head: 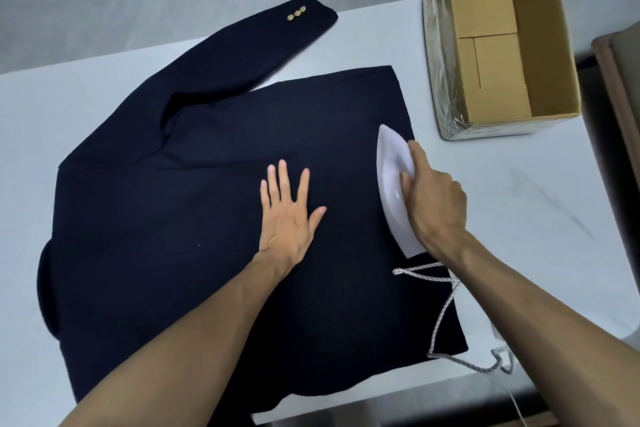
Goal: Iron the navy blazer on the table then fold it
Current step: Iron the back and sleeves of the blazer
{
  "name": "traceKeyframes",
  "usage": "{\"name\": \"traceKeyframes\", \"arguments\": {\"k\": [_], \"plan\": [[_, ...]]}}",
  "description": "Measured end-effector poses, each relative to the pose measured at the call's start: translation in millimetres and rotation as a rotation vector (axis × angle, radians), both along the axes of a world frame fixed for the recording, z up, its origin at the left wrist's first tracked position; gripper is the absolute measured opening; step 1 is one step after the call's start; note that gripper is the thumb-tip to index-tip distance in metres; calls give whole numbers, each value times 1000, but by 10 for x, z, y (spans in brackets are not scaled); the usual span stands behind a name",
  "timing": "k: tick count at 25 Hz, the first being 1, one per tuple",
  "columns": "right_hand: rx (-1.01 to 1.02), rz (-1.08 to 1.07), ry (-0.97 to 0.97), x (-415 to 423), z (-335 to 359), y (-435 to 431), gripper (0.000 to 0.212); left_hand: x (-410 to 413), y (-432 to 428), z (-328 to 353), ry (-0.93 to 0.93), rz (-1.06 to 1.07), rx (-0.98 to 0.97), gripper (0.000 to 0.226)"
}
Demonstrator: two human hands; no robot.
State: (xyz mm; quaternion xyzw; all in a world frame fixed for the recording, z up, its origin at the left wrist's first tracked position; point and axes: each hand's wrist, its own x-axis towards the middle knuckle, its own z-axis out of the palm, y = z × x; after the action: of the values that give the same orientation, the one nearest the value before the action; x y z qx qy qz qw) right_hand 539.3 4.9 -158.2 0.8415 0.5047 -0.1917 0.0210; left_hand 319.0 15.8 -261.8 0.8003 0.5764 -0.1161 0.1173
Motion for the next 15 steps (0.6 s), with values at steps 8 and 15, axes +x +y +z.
{"name": "traceKeyframes", "arguments": {"k": [8, 15], "plan": [[74, 23, 139, -9, 209, 208, 49, -49, -69, -47, 88, 40, -13, 76], [105, 46, 174, 130, 300, 453, 47, 27, 532, -59, 80, 62, -12, 74]]}}
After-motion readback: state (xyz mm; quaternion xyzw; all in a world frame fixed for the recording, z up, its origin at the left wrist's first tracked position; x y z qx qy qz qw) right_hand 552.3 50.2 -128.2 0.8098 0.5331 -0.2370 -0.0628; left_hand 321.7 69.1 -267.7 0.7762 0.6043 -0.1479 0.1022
